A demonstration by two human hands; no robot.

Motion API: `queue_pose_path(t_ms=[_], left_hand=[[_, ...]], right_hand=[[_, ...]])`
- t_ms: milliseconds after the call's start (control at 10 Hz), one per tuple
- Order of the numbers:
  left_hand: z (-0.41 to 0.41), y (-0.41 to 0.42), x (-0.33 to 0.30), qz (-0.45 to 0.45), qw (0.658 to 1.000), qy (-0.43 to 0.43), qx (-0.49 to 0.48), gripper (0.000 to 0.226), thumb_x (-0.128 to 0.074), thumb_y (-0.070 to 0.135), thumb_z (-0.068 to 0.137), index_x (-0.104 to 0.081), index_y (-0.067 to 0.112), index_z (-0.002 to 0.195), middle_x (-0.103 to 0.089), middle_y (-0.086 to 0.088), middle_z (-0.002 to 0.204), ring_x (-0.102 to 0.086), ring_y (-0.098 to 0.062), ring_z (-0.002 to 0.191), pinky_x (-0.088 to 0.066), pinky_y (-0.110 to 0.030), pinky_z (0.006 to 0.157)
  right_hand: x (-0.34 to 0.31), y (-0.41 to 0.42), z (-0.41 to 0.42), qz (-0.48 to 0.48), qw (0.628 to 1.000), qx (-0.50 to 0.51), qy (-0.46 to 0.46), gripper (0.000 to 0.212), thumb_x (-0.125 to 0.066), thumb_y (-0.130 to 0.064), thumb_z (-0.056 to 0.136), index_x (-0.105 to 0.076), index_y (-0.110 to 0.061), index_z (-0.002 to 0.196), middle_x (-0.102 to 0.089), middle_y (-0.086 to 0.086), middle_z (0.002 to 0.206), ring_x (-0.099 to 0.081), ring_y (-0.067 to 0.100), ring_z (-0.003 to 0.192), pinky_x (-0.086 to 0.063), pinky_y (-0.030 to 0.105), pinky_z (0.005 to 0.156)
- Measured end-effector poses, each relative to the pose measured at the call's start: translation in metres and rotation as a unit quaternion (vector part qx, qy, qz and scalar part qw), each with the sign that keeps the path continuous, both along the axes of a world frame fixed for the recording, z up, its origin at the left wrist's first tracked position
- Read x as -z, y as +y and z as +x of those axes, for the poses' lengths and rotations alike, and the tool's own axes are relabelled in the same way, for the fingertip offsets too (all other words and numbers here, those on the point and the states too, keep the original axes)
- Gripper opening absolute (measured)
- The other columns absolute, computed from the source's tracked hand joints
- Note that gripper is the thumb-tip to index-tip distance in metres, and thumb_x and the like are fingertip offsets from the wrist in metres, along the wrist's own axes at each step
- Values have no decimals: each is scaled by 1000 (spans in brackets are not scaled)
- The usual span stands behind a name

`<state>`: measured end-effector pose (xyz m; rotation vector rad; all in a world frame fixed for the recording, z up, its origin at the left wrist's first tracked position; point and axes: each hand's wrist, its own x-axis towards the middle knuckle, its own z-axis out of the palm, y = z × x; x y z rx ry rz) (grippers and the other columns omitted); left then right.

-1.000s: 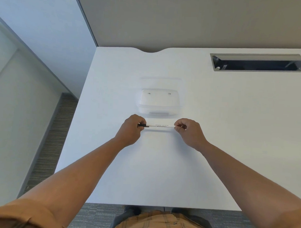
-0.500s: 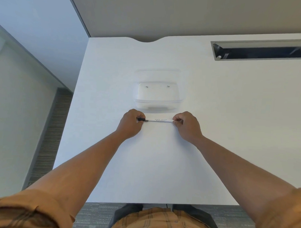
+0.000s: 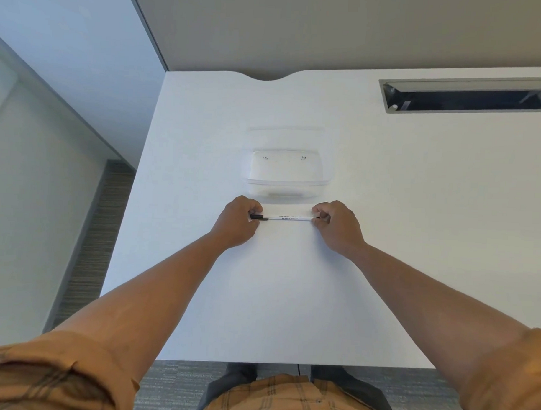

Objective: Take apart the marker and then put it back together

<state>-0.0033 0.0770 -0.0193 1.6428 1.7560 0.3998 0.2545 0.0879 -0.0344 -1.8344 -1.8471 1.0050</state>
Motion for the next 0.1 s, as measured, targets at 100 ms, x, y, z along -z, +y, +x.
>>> queue_pose_path(t_ms=[100], left_hand=[[4,-1,-7,25,1000,16,5,28,-69,12,86,-65,17,113,-62,0,116,-60,-18,103,-49,-32,91]], right_hand=[[-5,-2,-2,32,999,2,4,25,-66,-17,95,-68,-15,120,-57,0,103,-54,17,88,-50,38,90]])
